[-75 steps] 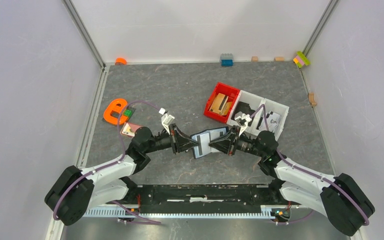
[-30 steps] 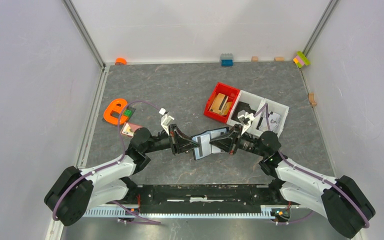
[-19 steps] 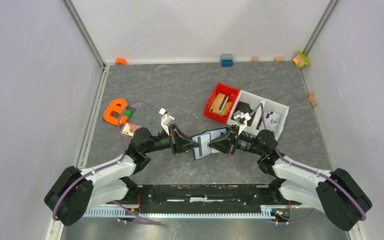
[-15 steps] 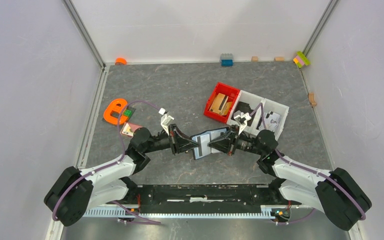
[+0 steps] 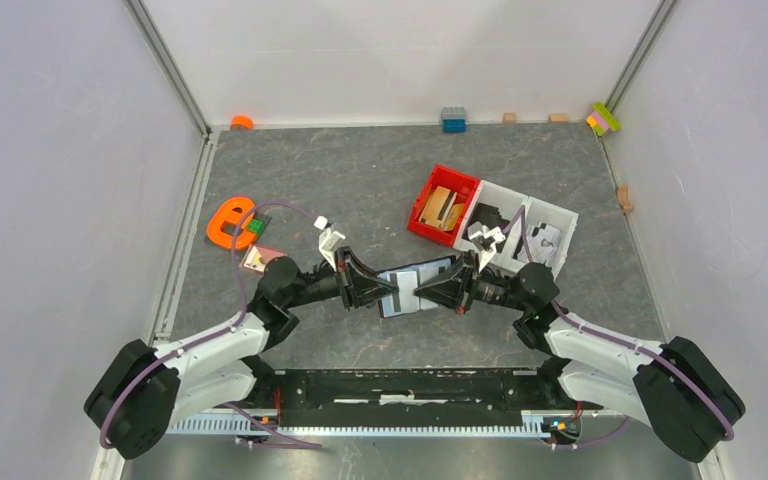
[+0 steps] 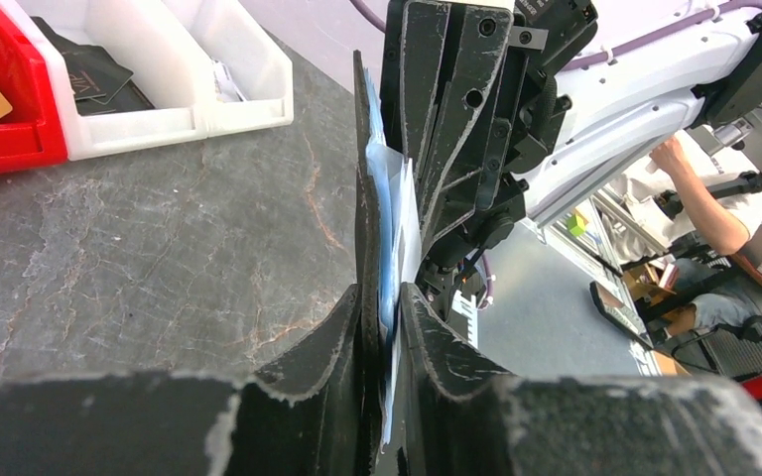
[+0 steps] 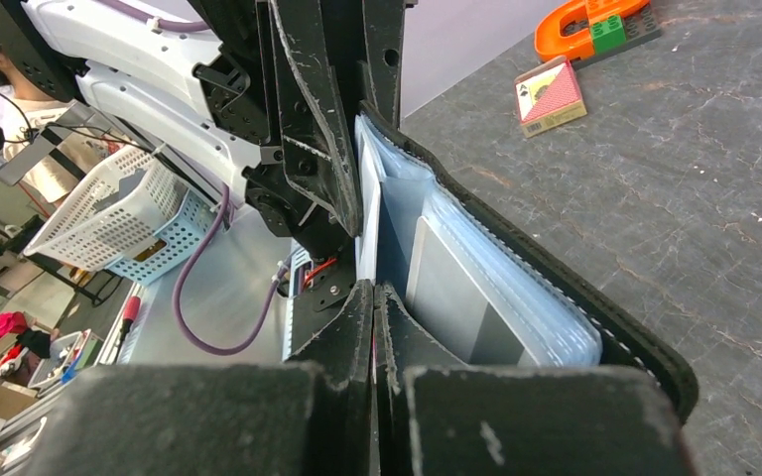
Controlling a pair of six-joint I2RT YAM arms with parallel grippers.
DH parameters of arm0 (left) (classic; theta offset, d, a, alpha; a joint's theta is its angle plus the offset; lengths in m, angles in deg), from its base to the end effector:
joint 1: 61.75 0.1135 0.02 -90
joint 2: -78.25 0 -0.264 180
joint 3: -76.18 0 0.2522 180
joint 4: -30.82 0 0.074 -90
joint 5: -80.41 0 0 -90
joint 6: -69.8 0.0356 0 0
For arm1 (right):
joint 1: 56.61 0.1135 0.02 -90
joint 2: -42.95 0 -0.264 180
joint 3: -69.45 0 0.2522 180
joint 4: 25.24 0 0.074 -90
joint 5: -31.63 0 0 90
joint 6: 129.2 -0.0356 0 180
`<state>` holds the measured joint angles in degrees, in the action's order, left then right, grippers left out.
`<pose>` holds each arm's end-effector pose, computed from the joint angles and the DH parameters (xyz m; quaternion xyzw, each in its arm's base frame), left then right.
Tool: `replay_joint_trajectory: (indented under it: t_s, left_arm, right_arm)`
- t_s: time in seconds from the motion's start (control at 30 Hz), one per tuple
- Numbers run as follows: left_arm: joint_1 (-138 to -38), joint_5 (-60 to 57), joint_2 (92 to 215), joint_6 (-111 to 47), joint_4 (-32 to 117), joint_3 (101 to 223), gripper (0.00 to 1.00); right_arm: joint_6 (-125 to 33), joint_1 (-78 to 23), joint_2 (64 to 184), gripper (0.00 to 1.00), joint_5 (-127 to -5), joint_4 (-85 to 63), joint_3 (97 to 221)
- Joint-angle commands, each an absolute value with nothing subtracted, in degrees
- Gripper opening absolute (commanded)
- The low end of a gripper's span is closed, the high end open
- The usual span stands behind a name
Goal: Take the credit cards out of the card holder
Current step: Remove the credit card from the card holder.
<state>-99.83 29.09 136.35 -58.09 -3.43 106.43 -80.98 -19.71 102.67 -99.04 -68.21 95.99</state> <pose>0.1474 -0.1437 0.2312 0.2479 0.6285 -0.6069 0.4186 0.1440 0.1371 0.2206 -0.2398 0.6148 0.6278 0.4128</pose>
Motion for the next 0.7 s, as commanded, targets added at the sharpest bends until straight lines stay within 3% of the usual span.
replay_joint_trajectory:
  t_s: [0.0,0.07,0.13,0.3,0.67]
  left_arm:
    - [-100.16,27.86,135.07,-57.30,-3.78,107.52,0.29]
    - [-100.16,27.86,134.63,-57.21,-3.77,107.43,0.32]
    - [-100.16,27.59,133.93,-56.91,-3.56,107.18,0.30]
    - [-100.16,26.55,132.48,-56.13,-2.63,106.81,0.05]
    - [-100.16,24.71,130.34,-55.67,-1.40,106.12,0.02]
  right_arm:
    - [-79.45,-19.99,100.42,0.00,-97.14,-68.35,96.48]
    - [-78.61,-20.43,99.57,0.00,-96.01,-66.48,96.35]
    - [-78.15,-20.98,98.63,0.00,-94.94,-65.10,96.09]
    - [-78.04,-21.54,98.36,0.00,-94.43,-64.48,95.95]
    - [-77.46,-22.38,98.00,0.00,-93.34,-62.64,95.89]
